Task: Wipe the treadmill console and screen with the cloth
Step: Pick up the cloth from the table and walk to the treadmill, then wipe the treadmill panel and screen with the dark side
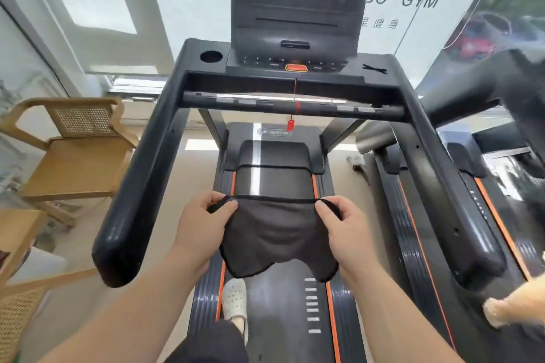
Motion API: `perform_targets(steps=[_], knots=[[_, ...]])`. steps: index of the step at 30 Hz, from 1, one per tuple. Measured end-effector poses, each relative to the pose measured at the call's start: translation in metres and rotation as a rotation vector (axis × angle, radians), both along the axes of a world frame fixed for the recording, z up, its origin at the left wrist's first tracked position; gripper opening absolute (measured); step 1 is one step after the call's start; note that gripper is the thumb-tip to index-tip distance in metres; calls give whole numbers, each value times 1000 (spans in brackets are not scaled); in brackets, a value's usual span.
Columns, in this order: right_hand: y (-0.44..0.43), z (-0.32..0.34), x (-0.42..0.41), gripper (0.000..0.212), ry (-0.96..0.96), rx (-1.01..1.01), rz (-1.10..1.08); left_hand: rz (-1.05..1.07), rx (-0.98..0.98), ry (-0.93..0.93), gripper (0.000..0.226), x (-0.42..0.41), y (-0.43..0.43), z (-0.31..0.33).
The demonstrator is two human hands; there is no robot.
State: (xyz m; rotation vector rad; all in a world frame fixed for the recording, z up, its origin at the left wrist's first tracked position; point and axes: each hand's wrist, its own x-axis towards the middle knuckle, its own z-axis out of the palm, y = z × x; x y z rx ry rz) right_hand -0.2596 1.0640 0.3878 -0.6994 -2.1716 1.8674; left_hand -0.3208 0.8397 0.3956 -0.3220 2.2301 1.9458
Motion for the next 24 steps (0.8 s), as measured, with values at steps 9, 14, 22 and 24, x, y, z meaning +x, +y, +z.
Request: perform_targets(steps=[9,14,22,24], knots=[[60,31,-205,9,1,202,-49,-105,23,-2,9,-212,61,-3],[97,38,-280,8,-9,273,-131,-254,-102,73,10,-307,96,15],[177,56,-361,17,-13,455,-28,-442,-135,34,9,-388,175,17],[201,53,-381,12,-8,450,-38,-478,-161,45,12,-400,198,16]])
